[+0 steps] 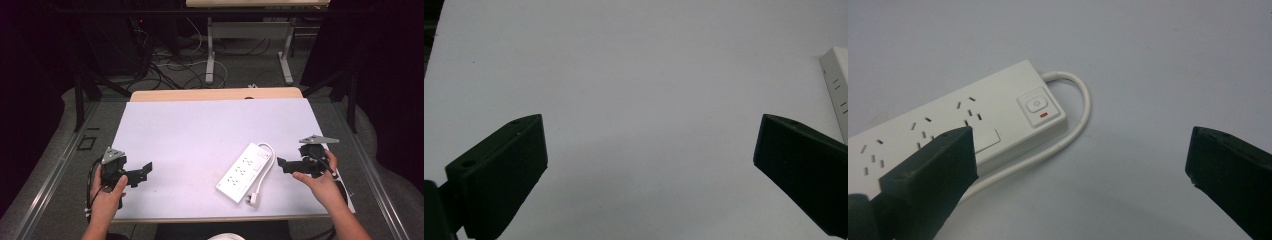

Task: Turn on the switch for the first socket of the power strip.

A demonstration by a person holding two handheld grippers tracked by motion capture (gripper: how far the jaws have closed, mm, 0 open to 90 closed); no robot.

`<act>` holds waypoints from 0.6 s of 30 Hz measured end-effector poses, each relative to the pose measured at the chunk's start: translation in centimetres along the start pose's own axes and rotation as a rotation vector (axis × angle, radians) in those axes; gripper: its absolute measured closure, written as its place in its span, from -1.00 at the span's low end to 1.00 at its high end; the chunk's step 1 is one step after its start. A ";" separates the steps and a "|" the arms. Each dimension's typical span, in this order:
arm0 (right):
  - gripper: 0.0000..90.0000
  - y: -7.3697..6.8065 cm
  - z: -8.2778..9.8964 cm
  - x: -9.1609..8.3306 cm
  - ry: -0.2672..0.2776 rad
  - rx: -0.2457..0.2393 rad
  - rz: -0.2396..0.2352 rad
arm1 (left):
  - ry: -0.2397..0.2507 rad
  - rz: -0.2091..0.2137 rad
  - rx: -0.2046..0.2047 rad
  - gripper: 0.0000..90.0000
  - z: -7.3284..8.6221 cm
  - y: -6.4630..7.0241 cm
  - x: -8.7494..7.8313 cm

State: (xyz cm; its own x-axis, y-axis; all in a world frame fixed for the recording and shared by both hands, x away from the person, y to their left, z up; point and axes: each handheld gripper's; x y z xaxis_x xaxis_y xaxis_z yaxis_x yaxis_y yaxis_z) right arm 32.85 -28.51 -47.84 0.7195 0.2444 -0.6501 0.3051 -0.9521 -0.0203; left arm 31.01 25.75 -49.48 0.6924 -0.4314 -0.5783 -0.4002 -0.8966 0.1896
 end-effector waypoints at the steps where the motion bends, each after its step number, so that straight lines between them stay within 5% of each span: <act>1: -1.00 0.2 0.2 -0.1 0.004 0.003 0.011 | 0.002 0.000 -0.002 -0.98 0.0 0.0 0.0; 18: -1.00 3.2 2.5 -0.8 0.050 0.082 0.081 | 0.012 -0.023 -0.022 -0.98 0.0 -0.6 -0.3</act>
State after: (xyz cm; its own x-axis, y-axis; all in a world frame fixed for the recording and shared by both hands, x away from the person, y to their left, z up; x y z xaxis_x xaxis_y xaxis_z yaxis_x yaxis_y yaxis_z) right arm 31.72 -32.19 -49.26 0.7709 0.1727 -0.6132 0.1938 -0.9805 -0.0324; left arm 31.06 26.46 -49.42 0.7085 -0.4119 -0.5730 -0.3710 -0.9081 0.1941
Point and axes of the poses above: each handheld gripper's, and its own axes: x roughly forward along the jaws, z roughly out of its underside, y roughly to its right, and after that the axes turned 4 degrees about z, right-handed
